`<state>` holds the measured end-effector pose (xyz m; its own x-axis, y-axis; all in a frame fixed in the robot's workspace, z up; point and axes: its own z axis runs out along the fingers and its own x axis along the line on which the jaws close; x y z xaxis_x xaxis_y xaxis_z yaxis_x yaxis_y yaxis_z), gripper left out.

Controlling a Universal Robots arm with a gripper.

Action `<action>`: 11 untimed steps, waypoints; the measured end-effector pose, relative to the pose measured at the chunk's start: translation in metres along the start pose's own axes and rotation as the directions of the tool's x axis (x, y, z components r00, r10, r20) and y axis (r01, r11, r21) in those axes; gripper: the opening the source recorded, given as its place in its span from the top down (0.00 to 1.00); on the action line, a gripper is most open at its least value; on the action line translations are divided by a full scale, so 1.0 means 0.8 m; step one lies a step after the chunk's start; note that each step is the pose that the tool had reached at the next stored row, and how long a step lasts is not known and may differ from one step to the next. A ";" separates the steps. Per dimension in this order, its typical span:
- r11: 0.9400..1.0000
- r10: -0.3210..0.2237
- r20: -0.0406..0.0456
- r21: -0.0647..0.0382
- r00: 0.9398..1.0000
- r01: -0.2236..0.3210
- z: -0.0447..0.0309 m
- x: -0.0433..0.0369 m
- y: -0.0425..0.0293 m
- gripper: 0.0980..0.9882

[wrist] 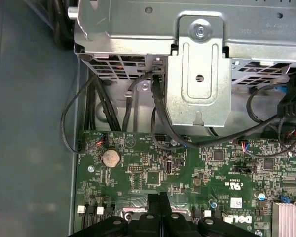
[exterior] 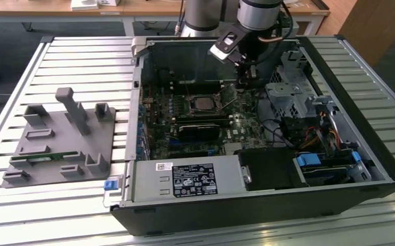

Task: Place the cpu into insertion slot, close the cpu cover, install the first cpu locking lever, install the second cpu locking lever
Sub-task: 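Close the cpu cover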

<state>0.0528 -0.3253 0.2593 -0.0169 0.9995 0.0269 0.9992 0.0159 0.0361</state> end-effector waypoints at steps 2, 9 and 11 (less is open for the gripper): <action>1.000 0.001 0.000 0.000 1.000 -0.001 0.0008 0.002 0.0012 0.99; 1.000 0.002 0.002 0.003 1.000 -0.002 0.0044 0.004 0.0049 0.99; 1.000 0.002 0.002 0.004 1.000 -0.002 0.0052 0.004 0.0068 0.99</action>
<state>0.0583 -0.3216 0.2554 -0.0147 0.9996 0.0248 0.9994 0.0139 0.0323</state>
